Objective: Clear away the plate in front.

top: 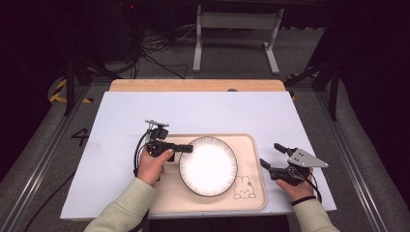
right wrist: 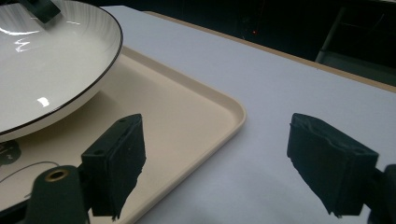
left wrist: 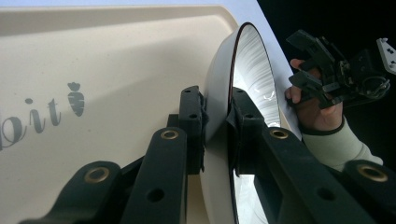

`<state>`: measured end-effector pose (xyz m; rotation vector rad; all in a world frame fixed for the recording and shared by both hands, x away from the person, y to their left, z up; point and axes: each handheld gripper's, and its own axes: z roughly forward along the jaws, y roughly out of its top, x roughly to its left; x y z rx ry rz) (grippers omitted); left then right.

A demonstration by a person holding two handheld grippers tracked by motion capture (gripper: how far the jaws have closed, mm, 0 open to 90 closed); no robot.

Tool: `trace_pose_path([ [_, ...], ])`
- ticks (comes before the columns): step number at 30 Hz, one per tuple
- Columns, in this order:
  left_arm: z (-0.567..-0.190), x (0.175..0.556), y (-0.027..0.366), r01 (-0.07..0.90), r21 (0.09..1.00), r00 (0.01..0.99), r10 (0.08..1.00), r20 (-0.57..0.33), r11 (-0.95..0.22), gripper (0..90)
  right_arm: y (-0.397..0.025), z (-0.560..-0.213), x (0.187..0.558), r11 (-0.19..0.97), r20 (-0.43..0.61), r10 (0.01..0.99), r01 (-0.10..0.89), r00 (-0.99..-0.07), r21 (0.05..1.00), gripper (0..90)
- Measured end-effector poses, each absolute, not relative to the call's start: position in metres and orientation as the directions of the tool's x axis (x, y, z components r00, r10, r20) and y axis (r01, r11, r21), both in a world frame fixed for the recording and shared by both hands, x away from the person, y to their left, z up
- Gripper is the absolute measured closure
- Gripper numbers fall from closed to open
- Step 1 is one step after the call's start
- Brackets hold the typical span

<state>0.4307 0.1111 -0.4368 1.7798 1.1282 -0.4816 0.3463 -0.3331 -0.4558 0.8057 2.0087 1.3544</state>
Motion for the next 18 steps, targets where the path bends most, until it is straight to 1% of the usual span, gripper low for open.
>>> trace_pose_path([
  [11,-0.4446,0.4342,0.1137,0.872,0.480,0.459,0.487,-0.743,-0.090,78.0,-0.3327,-0.4559,0.3465,0.303,-0.131,0.747,0.158,-0.652,0.940,19.7],
  [18,-0.4469,0.4361,0.1140,0.870,0.482,0.464,0.493,-0.736,-0.098,78.5,-0.3326,-0.4560,0.3463,0.305,-0.135,0.746,0.155,-0.652,0.940,19.6],
])
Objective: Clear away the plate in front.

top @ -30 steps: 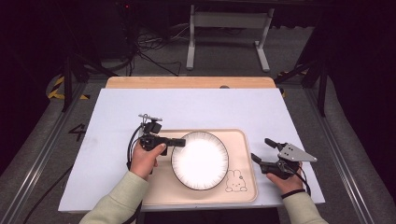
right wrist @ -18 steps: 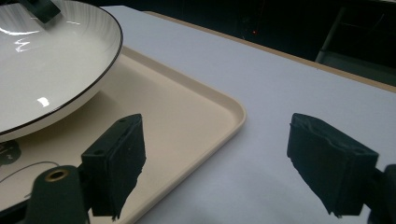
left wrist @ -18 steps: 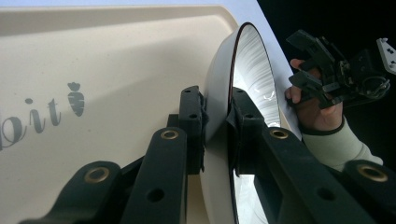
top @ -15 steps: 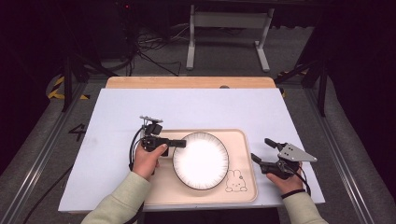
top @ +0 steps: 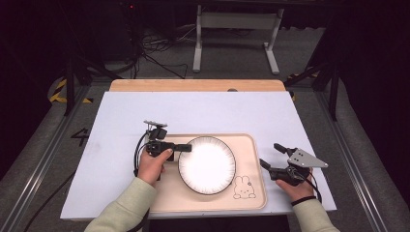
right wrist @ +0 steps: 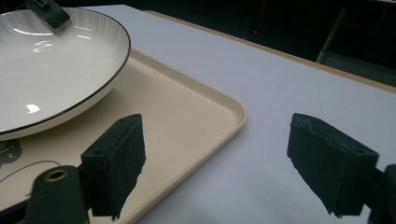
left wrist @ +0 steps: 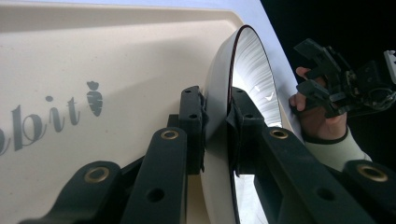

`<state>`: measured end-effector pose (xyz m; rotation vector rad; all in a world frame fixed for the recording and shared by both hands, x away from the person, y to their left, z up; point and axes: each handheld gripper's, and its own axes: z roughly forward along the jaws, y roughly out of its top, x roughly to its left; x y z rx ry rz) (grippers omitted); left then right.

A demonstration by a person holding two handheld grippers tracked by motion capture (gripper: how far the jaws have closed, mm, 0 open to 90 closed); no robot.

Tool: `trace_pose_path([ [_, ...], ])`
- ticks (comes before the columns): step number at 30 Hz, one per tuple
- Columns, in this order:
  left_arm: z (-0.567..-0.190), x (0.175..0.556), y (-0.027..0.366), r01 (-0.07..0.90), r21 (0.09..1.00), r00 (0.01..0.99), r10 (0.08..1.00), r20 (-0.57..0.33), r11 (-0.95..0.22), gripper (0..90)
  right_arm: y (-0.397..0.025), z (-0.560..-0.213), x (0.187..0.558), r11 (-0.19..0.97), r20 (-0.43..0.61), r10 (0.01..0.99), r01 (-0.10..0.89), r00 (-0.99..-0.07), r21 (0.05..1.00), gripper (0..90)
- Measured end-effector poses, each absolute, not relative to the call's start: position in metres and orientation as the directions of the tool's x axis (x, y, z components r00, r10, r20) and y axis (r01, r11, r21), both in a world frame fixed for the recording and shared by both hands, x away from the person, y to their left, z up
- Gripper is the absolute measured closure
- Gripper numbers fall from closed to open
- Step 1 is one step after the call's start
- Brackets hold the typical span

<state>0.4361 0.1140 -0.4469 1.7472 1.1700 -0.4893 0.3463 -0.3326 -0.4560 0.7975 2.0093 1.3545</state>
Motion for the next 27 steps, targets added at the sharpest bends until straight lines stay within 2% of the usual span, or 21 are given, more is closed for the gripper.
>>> trace_pose_path([
  [14,-0.455,0.441,0.113,0.874,0.470,0.458,0.531,-0.713,-0.122,78.4,-0.332,-0.456,0.346,0.307,-0.137,0.745,0.154,-0.653,0.939,19.6],
  [27,-0.458,0.443,0.109,0.864,0.481,0.474,0.570,-0.671,-0.151,66.7,-0.332,-0.456,0.346,0.305,-0.136,0.745,0.153,-0.653,0.940,19.6],
])
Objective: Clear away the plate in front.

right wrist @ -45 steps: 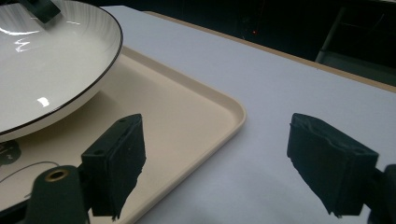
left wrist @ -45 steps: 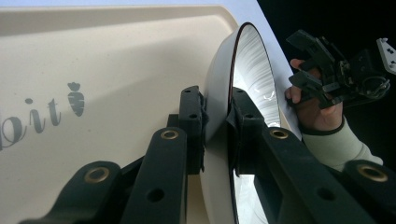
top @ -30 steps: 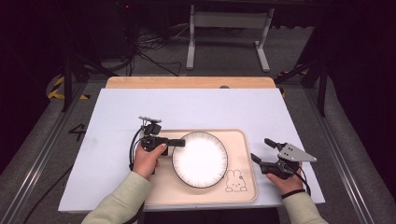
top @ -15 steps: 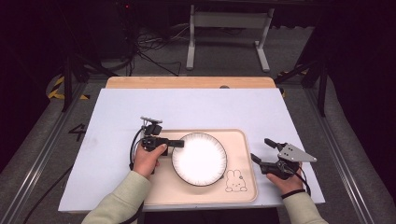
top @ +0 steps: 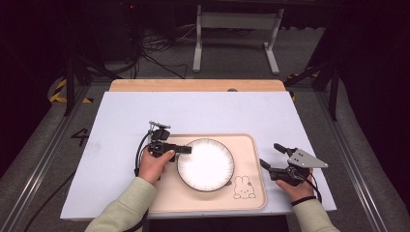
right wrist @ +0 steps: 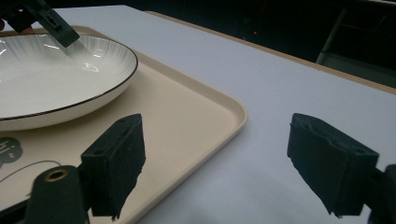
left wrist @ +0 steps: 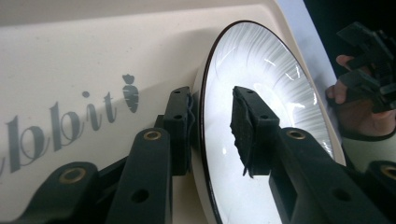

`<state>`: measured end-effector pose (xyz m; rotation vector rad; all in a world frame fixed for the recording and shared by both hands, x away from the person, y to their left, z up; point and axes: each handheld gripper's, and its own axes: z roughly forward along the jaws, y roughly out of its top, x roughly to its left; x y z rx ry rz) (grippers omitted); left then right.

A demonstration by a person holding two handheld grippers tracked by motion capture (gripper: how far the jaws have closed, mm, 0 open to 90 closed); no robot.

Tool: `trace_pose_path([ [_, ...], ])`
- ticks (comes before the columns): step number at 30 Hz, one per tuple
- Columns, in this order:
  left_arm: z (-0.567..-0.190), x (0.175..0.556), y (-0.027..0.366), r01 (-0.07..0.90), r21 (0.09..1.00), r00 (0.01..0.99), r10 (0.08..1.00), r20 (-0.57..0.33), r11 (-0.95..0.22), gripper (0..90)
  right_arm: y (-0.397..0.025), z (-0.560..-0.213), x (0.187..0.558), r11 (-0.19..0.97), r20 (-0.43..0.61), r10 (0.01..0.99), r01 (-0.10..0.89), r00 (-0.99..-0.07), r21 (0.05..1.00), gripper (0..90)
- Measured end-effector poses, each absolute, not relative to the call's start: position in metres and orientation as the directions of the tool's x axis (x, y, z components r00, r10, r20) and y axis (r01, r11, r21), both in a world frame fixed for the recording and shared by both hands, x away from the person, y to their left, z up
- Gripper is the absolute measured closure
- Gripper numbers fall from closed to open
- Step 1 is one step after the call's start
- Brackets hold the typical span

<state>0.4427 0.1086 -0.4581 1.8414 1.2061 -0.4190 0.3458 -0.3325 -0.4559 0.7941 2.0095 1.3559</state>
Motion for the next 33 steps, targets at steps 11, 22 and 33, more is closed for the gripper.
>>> trace_pose_path([
  [11,-0.452,0.441,0.121,0.783,0.611,0.547,0.599,-0.585,-0.119,52.3,-0.333,-0.456,0.346,0.306,-0.136,0.746,0.154,-0.652,0.939,19.6],
  [22,-0.439,0.424,0.130,0.661,0.736,0.669,0.562,-0.487,-0.149,29.5,-0.334,-0.456,0.346,0.294,-0.125,0.749,0.157,-0.651,0.943,18.5],
  [33,-0.427,0.399,0.149,0.529,0.831,0.743,0.568,-0.354,-0.174,19.4,-0.336,-0.456,0.348,0.280,-0.103,0.747,0.171,-0.656,0.945,18.1],
])
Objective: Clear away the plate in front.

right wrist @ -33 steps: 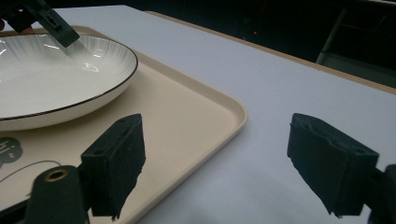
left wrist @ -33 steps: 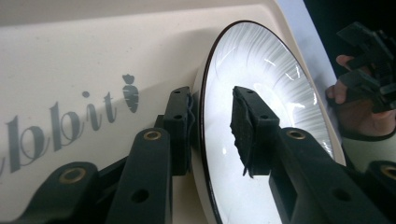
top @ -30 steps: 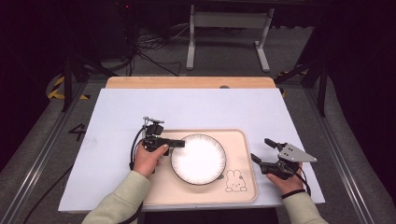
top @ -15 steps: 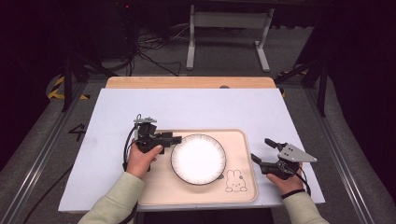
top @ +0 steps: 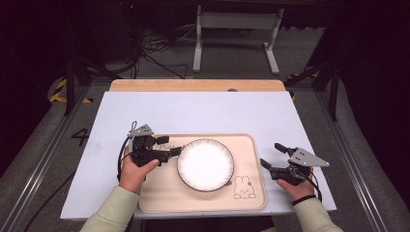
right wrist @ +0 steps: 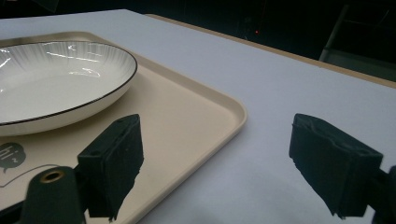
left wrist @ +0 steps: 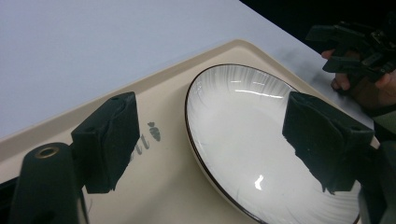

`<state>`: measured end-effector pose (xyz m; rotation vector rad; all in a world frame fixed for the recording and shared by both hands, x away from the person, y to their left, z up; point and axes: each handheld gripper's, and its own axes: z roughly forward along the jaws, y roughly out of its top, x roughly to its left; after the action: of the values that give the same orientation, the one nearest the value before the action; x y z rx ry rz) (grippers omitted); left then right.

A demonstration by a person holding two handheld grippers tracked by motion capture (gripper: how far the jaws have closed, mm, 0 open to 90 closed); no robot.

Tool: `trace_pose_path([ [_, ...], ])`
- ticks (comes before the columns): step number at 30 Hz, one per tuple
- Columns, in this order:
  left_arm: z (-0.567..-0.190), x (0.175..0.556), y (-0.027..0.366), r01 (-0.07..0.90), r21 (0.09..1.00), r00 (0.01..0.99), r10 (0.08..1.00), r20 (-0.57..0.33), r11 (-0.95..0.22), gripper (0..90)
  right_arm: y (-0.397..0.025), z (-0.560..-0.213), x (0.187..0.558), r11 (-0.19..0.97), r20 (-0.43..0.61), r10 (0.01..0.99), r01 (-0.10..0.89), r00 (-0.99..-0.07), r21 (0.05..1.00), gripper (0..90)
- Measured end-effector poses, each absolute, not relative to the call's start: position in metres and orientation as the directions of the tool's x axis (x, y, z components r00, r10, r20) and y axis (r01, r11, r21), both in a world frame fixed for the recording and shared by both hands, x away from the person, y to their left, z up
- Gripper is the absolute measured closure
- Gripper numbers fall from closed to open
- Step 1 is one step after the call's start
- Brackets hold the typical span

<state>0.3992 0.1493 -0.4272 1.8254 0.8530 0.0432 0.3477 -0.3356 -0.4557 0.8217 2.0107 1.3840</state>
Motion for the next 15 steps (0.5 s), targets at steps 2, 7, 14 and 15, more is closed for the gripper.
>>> trace_pose_path([
  [2,-0.426,0.396,0.152,0.521,0.835,0.746,0.569,-0.346,-0.175,19.0,-0.336,-0.456,0.348,0.279,-0.101,0.749,0.173,-0.655,0.945,18.1],
  [7,-0.423,0.384,0.167,0.506,0.846,0.738,0.592,-0.325,-0.166,17.3,-0.334,-0.456,0.348,0.291,-0.110,0.751,0.176,-0.651,0.940,18.1],
  [14,-0.422,0.370,0.181,0.467,0.864,0.746,0.608,-0.271,-0.187,9.7,-0.336,-0.456,0.349,0.276,-0.093,0.751,0.183,-0.654,0.944,17.4],
  [15,-0.423,0.369,0.184,0.473,0.863,0.742,0.609,-0.282,-0.177,9.4,-0.336,-0.456,0.349,0.277,-0.093,0.750,0.183,-0.655,0.943,17.4],
])
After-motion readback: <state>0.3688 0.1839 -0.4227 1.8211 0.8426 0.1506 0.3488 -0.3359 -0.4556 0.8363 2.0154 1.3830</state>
